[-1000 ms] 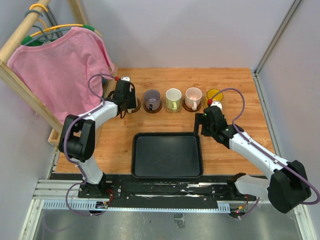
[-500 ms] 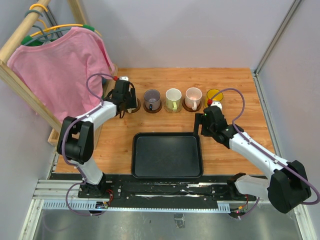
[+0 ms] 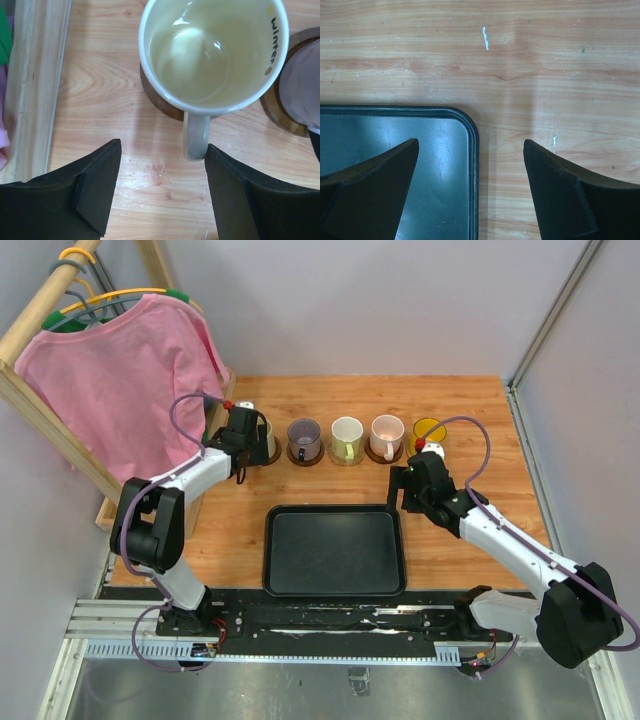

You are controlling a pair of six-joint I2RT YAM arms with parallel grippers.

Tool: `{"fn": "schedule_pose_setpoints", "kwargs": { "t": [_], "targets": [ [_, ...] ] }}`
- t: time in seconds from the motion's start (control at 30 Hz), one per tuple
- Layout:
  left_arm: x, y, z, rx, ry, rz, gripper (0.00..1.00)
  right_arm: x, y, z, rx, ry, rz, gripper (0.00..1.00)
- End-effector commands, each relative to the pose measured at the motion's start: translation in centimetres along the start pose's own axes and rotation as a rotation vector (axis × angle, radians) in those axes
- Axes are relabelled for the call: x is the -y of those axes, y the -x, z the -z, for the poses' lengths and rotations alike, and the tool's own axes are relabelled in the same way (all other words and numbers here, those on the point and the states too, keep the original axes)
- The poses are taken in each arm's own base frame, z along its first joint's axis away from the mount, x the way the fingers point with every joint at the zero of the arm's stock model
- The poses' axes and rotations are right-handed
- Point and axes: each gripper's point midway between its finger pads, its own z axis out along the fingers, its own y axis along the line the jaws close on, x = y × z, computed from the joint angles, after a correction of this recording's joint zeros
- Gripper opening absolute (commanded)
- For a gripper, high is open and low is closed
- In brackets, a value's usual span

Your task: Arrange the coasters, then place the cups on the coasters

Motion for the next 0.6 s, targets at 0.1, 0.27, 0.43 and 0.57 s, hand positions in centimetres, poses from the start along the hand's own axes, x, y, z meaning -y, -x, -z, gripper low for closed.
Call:
{"fn": "schedule_pose_setpoints", "kwargs": {
  "t": [0.1, 0.27, 0.43, 0.57],
  "targets": [
    [-1.21, 0.59, 1.11, 0.030, 0.039, 0.029, 0.72, 0.60, 0.10, 0.18, 0.007, -0.006, -0.032, 0.87],
    [-1.57, 0.39, 1.12, 0.025, 0.059, 0.027, 0.73, 0.64, -0.02, 0.13, 0.004, -0.007, -0.033, 0.87],
    [-1.65, 0.28, 1.14, 0.022, 0.063, 0.028, 0.73, 0.69, -0.16, 0.04, -0.001, -0.010, -0.033, 0.87],
    [-1.58, 0.12, 1.21, 0.019, 0.055, 0.028, 0.73, 0.74, -0.19, 0.04, -0.001, -0.012, -0.032, 0.87]
  ]
}}
